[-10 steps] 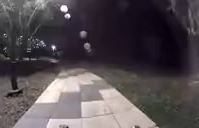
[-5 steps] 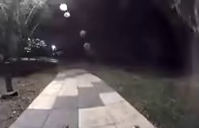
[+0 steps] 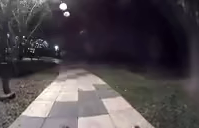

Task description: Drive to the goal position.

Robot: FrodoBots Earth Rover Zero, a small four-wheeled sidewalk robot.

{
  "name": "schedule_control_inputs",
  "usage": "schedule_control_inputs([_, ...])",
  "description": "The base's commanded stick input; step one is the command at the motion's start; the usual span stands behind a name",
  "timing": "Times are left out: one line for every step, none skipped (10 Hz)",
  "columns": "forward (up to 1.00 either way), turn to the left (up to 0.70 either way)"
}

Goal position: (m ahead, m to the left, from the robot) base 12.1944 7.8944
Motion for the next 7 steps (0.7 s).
schedule_control_inputs([0.45,0.27])
schedule_control_inputs([0.45,0.27])
schedule_control_inputs([0.45,0.27])
schedule_control_inputs([0.45,0.27])
schedule_control_inputs([0.45,0.27])
schedule_control_inputs([0.45,0.27])
schedule_control_inputs([0.45,0.27])
